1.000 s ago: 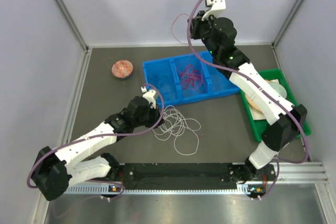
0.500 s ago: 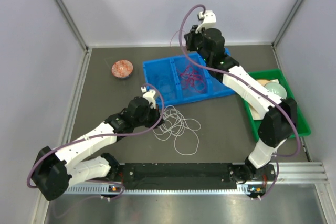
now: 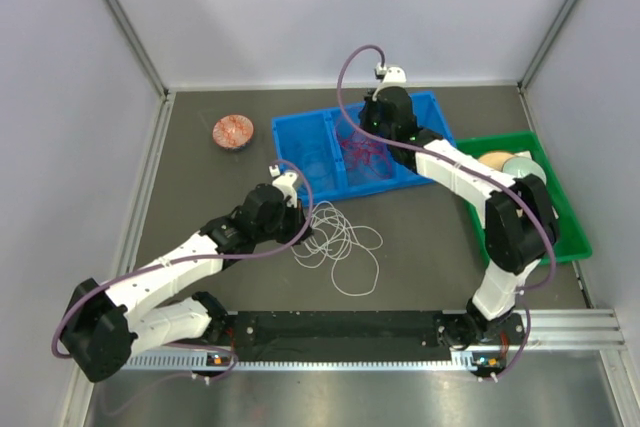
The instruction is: Untangle the cables
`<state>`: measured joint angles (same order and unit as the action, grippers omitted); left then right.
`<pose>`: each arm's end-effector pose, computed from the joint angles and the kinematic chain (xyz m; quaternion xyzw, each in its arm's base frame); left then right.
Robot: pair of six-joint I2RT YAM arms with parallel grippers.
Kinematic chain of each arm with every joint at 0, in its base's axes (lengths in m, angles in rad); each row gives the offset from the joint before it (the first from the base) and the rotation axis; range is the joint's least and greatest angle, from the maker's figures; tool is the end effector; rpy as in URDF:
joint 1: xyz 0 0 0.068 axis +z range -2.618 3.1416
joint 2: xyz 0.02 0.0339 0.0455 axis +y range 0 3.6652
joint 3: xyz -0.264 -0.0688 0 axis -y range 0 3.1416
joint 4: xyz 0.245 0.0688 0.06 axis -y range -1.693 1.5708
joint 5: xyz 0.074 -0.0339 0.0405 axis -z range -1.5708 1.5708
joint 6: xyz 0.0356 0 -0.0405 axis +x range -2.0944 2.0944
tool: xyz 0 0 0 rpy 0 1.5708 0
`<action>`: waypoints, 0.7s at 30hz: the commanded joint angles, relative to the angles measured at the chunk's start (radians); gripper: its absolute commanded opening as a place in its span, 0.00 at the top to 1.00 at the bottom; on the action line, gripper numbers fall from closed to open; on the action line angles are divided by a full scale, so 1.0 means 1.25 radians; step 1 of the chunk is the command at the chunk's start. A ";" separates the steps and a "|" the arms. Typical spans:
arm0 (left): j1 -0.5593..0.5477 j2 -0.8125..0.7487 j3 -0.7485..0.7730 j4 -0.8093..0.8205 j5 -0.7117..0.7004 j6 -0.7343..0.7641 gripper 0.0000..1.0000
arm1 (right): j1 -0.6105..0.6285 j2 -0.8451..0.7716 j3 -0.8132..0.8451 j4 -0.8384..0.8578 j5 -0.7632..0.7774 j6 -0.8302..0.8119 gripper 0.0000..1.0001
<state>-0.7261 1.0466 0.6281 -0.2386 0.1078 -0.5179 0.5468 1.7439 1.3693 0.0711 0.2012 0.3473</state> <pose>0.1640 -0.1507 0.2305 0.1168 0.8888 -0.2959 0.3298 0.3619 0.2120 0.3072 -0.0207 0.8037 0.1817 0.5662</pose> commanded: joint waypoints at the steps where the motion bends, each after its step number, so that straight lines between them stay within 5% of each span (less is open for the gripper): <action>1: 0.004 0.013 -0.005 0.041 0.016 0.003 1.00 | -0.023 0.015 -0.035 0.011 0.006 0.038 1.00; 9: 0.003 0.011 -0.009 0.040 0.027 -0.005 1.00 | -0.035 0.107 0.051 -0.077 -0.043 0.042 0.97; 11: 0.003 0.007 -0.008 0.039 0.029 -0.001 1.00 | -0.035 0.095 0.052 -0.075 -0.035 0.042 0.60; 13: 0.003 0.011 -0.003 0.033 0.035 0.008 1.00 | -0.035 0.080 0.047 -0.074 -0.030 0.039 0.34; 14: 0.003 0.013 0.007 0.028 0.051 0.020 1.00 | -0.035 0.058 0.043 -0.073 -0.035 0.036 0.31; 18: 0.002 0.025 0.031 0.013 0.054 0.035 0.68 | -0.034 -0.028 0.010 -0.063 -0.042 0.035 0.19; 19: 0.002 0.028 0.036 0.009 0.055 0.039 0.46 | -0.034 -0.044 0.005 -0.063 -0.042 0.034 0.16; 21: 0.002 0.029 0.051 -0.001 0.054 0.049 0.32 | -0.034 -0.096 -0.001 -0.063 -0.046 0.035 0.07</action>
<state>-0.7261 1.0767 0.6289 -0.2420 0.1600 -0.4881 0.5076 1.7981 1.3651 -0.0563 0.1547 0.3950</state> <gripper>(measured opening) 0.570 0.864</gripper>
